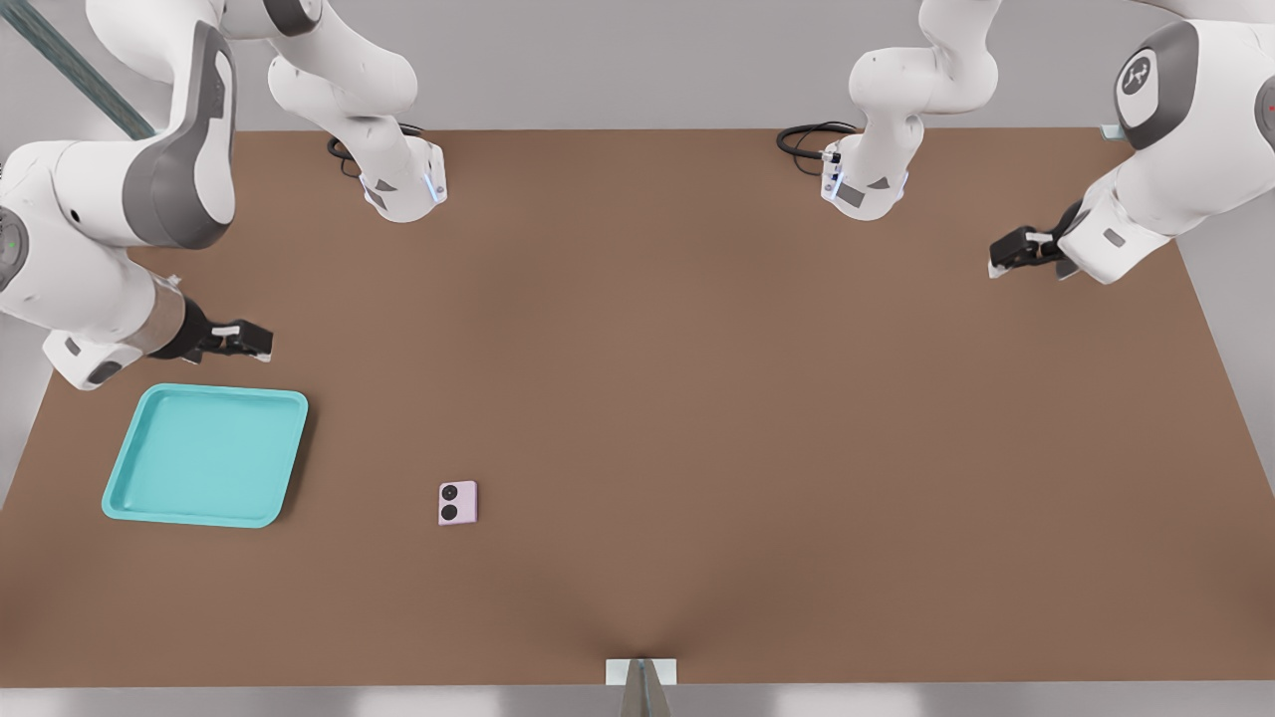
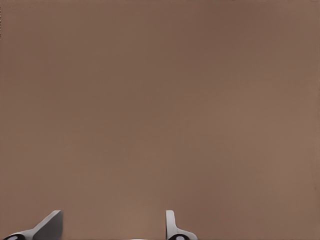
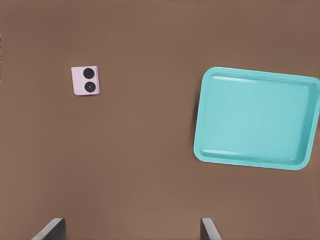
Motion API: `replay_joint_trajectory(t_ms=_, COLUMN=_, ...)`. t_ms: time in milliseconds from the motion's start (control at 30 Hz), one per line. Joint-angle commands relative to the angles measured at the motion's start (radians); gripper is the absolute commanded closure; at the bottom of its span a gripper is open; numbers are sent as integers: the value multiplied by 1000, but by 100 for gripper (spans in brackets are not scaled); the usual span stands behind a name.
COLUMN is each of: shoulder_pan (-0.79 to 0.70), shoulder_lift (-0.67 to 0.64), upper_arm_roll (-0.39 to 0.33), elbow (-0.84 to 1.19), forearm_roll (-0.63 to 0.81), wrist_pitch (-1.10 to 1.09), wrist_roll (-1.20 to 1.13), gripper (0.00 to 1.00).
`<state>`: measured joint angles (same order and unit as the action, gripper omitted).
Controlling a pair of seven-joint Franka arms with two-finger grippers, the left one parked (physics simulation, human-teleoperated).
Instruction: Keep left arm still and place phone on the tray with right arm
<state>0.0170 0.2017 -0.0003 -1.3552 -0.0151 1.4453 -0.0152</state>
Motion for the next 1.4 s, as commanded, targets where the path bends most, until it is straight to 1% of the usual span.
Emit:
replay_joint_trajectory(t_ms=0, shoulder_pan=-2, shoulder_lift=-1, upper_arm_roll=0, elbow=-1, forearm_roll=-2, wrist_pitch=93, wrist_roll=44, gripper=0)
replay_joint_trajectory(t_ms=67, shoulder_pan=6, shoulder_lift=33, upper_arm_roll=8, elbow=-1, forearm_roll=-6, wrist_pitch=107, wrist_roll=49, gripper=0)
replay_joint_trajectory(t_ms=100, shoulder_pan=41, shoulder_lift=77, upper_arm_roll=13, elbow=1, forearm_roll=-9, wrist_pitch=165, wrist_roll=51, gripper=0)
replay_joint_trajectory(t_ms=200, shoulder_pan=158, shoulder_lift=314, upper_arm_roll=14, elbow=15, forearm_roll=-12, wrist_pitch=497, wrist_roll=161, gripper=0)
replay_joint_trajectory(t_ms=233, shoulder_pan=182, shoulder_lift=418, upper_arm_roll=14, elbow=85, forearm_roll=-19, wrist_pitch=560, wrist_roll=248, gripper=0)
replay_joint_trajectory(t_ms=267, shoulder_pan=184, shoulder_lift=500, upper_arm_roll=13, elbow=166, forearm_roll=-19, wrist_pitch=564, wrist_roll=261, gripper=0)
replay_joint_trajectory(t_ms=300, shoulder_pan=213, shoulder_lift=604, upper_arm_roll=14, elbow=229, forearm_roll=-19, wrist_pitch=647, wrist_roll=274, gripper=0)
replay_joint_trajectory(t_ms=333, shoulder_pan=225, shoulder_lift=650, upper_arm_roll=13, elbow=260, forearm_roll=-17, wrist_pitch=688, wrist_roll=325, gripper=0)
replay_joint_trajectory(t_ms=400, shoulder_pan=245, shoulder_lift=677, upper_arm_roll=13, elbow=251, forearm_roll=-19, wrist_pitch=692, wrist_roll=413, gripper=0)
replay_joint_trajectory(t_ms=433, shoulder_pan=251, shoulder_lift=683, upper_arm_roll=16, elbow=243, forearm_roll=-16, wrist_pitch=705, wrist_roll=416, gripper=0)
replay_joint_trajectory(t_ms=500, shoulder_pan=279, shoulder_lift=680, upper_arm_roll=14, elbow=162, forearm_roll=-9, wrist_pitch=742, wrist_roll=422, gripper=0)
replay_joint_trajectory(t_ms=533, shoulder_pan=274, shoulder_lift=683, upper_arm_roll=14, elbow=136, forearm_roll=-9, wrist_pitch=741, wrist_roll=481, gripper=0)
replay_joint_trajectory(t_ms=633, shoulder_pan=273, shoulder_lift=670, upper_arm_roll=14, elbow=28, forearm_roll=-6, wrist_pitch=764, wrist_roll=517, gripper=0)
replay_joint_trajectory(t_ms=733, shoulder_pan=262, shoulder_lift=654, upper_arm_roll=16, elbow=-30, forearm_roll=-6, wrist_pitch=770, wrist_roll=523, gripper=0)
replay_joint_trajectory(t_ms=767, shoulder_pan=250, shoulder_lift=654, upper_arm_roll=22, elbow=-59, forearm_roll=-5, wrist_pitch=810, wrist_roll=521, gripper=0)
replay_joint_trajectory(t_ms=1000, shoulder_pan=224, shoulder_lift=667, upper_arm_roll=29, elbow=-78, forearm_roll=-6, wrist_pitch=845, wrist_roll=509, gripper=0)
replay_joint_trajectory(t_ms=1300, shoulder_pan=235, shoulder_lift=679, upper_arm_roll=29, elbow=-91, forearm_roll=-14, wrist_pitch=876, wrist_roll=505, gripper=0)
replay_joint_trajectory(t_ms=1367, shoulder_pan=230, shoulder_lift=680, upper_arm_roll=29, elbow=-91, forearm_roll=-14, wrist_pitch=879, wrist_roll=503, gripper=3)
